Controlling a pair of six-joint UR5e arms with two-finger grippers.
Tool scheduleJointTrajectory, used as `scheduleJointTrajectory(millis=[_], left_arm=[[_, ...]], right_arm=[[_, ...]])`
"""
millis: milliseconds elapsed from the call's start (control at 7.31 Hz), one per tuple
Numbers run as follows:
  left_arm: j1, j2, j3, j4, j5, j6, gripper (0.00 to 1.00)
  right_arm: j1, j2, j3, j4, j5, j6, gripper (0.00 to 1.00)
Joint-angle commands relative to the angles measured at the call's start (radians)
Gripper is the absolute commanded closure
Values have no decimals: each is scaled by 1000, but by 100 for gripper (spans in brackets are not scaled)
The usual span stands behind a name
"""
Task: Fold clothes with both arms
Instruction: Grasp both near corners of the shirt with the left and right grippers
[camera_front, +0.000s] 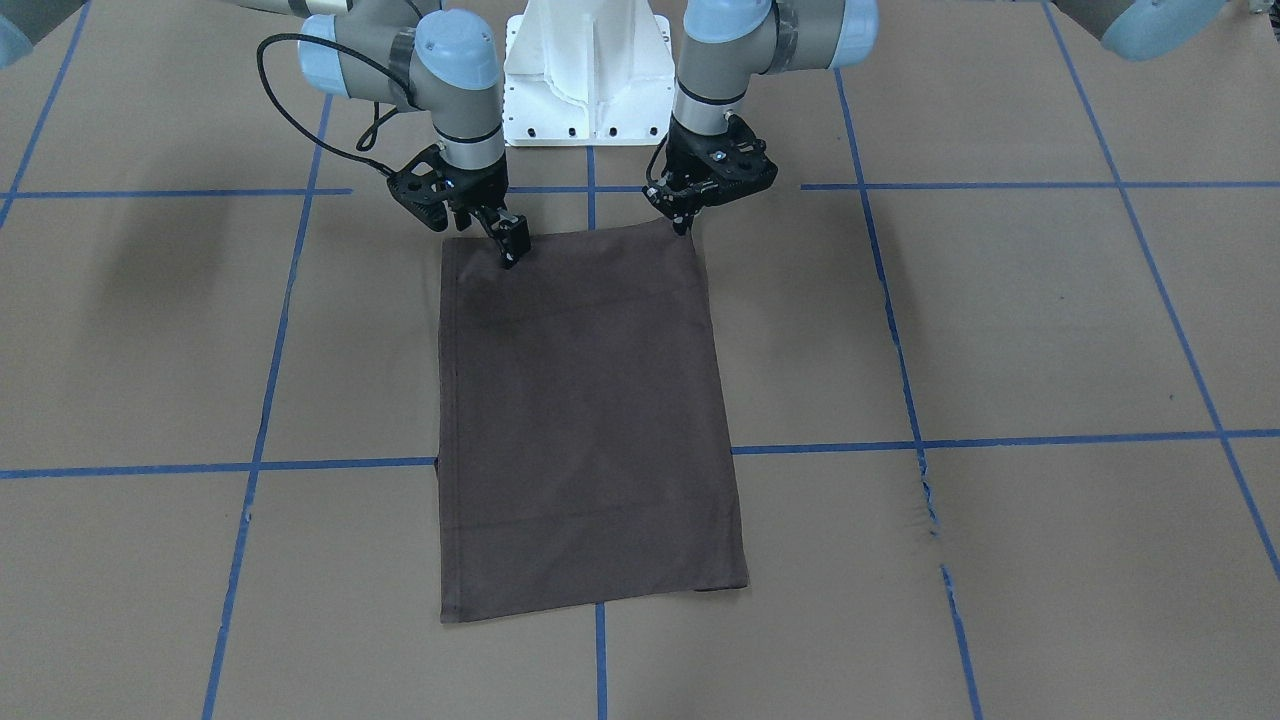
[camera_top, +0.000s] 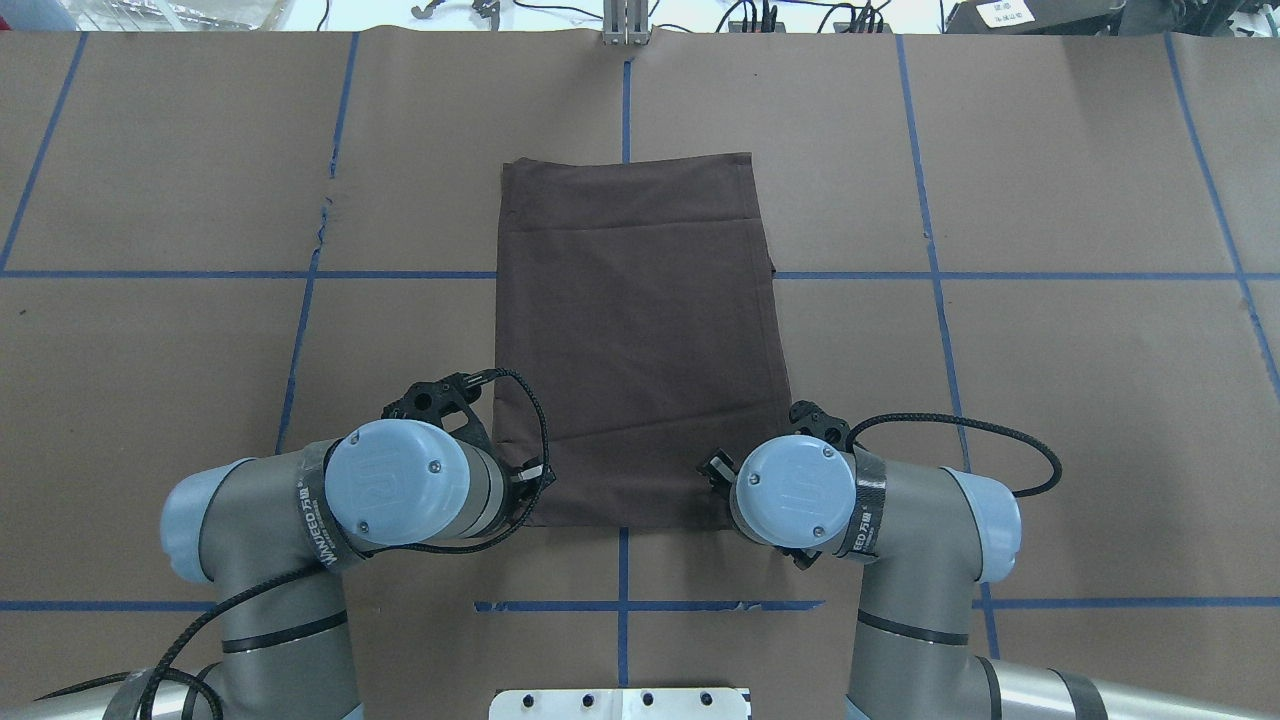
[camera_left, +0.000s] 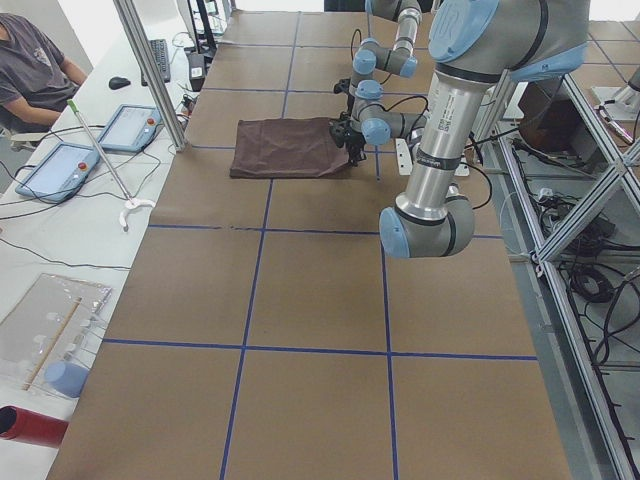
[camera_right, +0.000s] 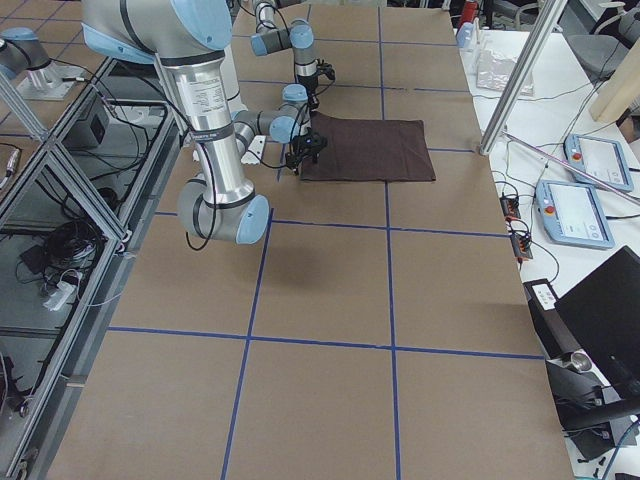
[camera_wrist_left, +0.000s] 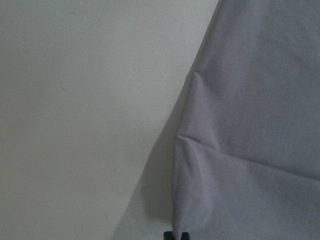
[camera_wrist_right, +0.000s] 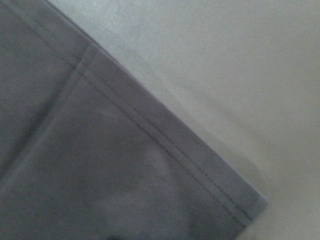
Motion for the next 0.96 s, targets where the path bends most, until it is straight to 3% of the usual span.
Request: scheduleJointTrajectory(millis=[0, 137, 410, 547, 821], left_arm=[[0, 0, 0, 0, 0, 0, 100], [0, 2, 0, 0, 0, 0, 100], [-2, 2, 0, 0, 1, 0, 100], [-2, 0, 0, 0, 1, 0, 100], [-2, 0, 0, 0, 0, 0, 100]], right_arm=[[-4, 0, -1, 0, 0, 1, 21], [-4, 0, -1, 0, 1, 1, 54], [-4, 0, 1, -1, 4, -5, 91], [-4, 2, 2, -1, 4, -7, 100], [-3, 31, 12, -17, 3, -2, 100]])
